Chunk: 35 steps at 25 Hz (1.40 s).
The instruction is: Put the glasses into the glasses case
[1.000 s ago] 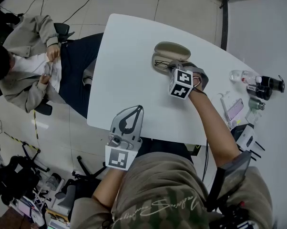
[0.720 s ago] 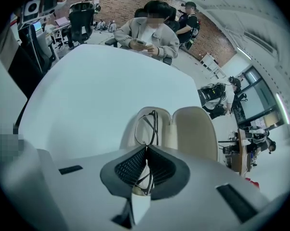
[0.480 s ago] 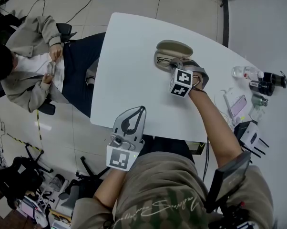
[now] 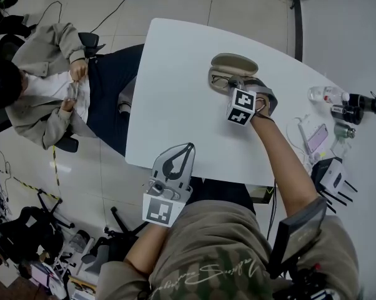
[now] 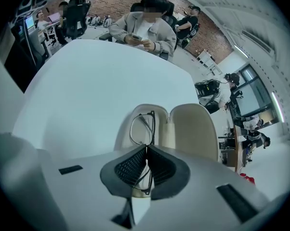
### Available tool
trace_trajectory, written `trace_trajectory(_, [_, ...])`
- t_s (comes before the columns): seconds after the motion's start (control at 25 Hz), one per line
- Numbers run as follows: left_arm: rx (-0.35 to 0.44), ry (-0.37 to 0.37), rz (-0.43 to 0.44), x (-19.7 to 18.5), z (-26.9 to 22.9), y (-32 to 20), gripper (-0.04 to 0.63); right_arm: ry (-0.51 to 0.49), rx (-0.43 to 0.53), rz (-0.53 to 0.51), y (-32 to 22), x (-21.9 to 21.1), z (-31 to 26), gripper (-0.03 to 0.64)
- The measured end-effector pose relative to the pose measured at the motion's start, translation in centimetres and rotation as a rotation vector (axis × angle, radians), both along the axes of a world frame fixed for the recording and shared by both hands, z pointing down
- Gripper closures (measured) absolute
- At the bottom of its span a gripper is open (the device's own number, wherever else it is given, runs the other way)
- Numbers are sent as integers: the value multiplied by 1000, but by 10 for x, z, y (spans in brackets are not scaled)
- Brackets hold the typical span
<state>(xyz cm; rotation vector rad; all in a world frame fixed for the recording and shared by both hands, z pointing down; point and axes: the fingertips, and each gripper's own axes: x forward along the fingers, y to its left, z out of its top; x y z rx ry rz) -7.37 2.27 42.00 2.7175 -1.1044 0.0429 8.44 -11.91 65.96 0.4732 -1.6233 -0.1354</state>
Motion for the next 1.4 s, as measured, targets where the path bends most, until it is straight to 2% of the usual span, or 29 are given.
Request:
trace_trajectory(0.56, [18, 1, 33, -10, -3, -2, 589, 1, 14, 19, -6, -1, 4, 603])
trace_trajectory(0.68, [-7, 44, 29, -9, -14, -2, 589, -3, 25, 51, -6, 2, 2, 603])
trace_trajectory(0.76, [20, 67, 32, -8, -29, -5, 589, -1, 45, 65, -5, 2, 1, 603])
trace_trajectory(0.84, [45, 66, 40, -3, -35, -5, 589, 8, 59, 66, -4, 5, 1, 602])
trace_trajectory(0.96, [20, 69, 38, 0, -32, -3, 589, 8, 53, 69, 0, 7, -2, 601])
trace_trajectory(1.4, [21, 78, 77, 23, -35, 6, 589, -87, 122, 154, 7, 22, -36, 601])
